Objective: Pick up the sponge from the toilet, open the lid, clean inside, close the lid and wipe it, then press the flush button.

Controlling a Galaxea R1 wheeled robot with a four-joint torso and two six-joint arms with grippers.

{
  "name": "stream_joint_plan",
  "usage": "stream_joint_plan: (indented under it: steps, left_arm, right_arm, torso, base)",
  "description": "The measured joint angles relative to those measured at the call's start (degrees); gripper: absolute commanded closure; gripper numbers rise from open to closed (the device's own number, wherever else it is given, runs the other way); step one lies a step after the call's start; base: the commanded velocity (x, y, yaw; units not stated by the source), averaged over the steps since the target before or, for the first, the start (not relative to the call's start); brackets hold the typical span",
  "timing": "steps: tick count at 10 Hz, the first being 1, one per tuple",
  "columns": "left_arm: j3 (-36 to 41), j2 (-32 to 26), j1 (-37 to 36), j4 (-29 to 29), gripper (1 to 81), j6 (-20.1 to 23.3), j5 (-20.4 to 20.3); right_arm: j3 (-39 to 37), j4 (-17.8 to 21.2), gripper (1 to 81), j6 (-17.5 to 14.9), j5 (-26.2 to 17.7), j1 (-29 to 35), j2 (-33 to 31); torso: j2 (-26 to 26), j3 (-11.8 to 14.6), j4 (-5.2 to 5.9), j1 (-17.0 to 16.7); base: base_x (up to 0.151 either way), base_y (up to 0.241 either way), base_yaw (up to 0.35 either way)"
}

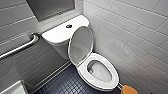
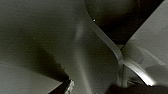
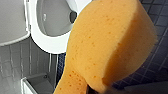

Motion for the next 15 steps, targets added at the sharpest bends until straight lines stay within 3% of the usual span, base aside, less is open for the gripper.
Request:
stream_joint_plan:
  steps: [3, 7, 11, 15]
  left_arm:
    - [0.00, 0.00, 0.00, 0.00, 1.0, -0.02, -0.05]
    - [0.00, 0.01, -0.01, 0.00, 1.0, -0.02, -0.05]
    - [0.00, 0.01, -0.01, 0.00, 1.0, -0.05, -0.05]
    - [0.00, 0.01, -0.34, 0.00, 1.0, -0.11, 0.00]
  right_arm:
    - [2.71, 0.00, 81.1, -0.05, 0.05, 2.34, 0.09]
    - [-0.22, 0.02, 81.1, -0.05, -1.66, 8.41, 13.21]
    - [-8.81, 0.41, 81.1, 0.01, -7.07, 14.82, 28.28]
    - [-24.59, 0.63, 81.1, 0.23, -15.29, 24.09, 37.71]
  torso:
    - [0.00, 0.00, 0.00, 0.00]
    - [0.00, 0.00, 0.00, 0.00]
    - [0.00, 0.00, 0.00, 0.00]
    - [0.02, 0.00, 0.00, 0.00]
  base:
    - [0.000, 0.000, 0.000]
    - [0.000, 0.000, 0.000]
    - [0.000, 0.000, 0.000]
    - [0.000, 0.000, 0.000]
